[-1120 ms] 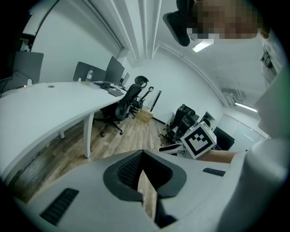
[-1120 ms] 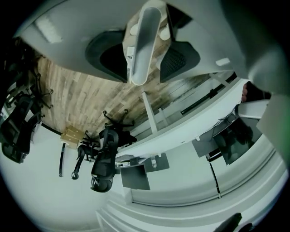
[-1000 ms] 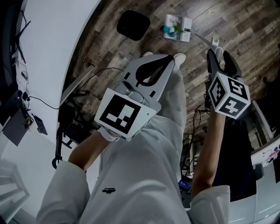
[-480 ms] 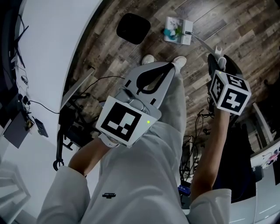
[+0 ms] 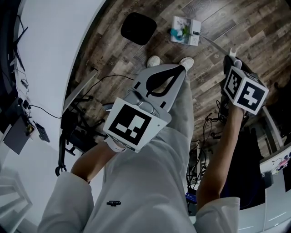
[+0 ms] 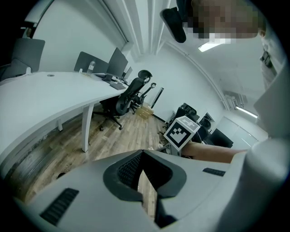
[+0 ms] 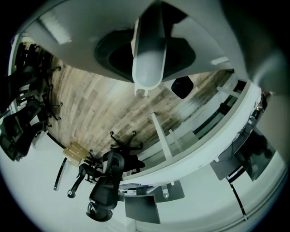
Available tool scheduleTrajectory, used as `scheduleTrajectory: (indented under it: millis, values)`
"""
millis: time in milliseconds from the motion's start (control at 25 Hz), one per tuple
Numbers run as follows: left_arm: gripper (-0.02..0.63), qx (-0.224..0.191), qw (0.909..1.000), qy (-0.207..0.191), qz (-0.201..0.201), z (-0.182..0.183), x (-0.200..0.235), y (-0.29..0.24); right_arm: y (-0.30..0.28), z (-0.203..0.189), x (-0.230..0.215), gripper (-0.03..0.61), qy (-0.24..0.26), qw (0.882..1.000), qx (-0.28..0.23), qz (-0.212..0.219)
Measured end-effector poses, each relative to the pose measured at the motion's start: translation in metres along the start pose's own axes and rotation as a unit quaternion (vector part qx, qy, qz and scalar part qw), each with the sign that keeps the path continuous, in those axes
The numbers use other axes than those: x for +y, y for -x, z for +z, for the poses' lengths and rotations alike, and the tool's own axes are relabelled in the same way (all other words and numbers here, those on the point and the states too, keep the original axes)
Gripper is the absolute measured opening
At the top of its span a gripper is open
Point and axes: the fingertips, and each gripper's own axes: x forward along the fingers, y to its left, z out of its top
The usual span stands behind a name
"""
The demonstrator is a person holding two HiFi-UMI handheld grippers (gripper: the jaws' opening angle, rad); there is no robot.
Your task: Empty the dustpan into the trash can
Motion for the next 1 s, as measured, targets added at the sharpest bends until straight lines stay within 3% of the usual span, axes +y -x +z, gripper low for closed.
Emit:
scheduleTrajectory:
  millis: [640, 1000]
  values:
    - [0.006, 0.012, 0.9998, 0.011, -0.01, -0.022, -0.002, -0.006, 0.004, -0.011, -0.013, 0.114, -0.022, 0.999, -0.033, -0.022]
    - [0.006, 0.023, 0.9989, 0.033, -0.023, -0.038, -0.011, 0.003, 0.02, -0.02, -0.025, 0.114, -0.086, 0.994, -0.047, -0.043]
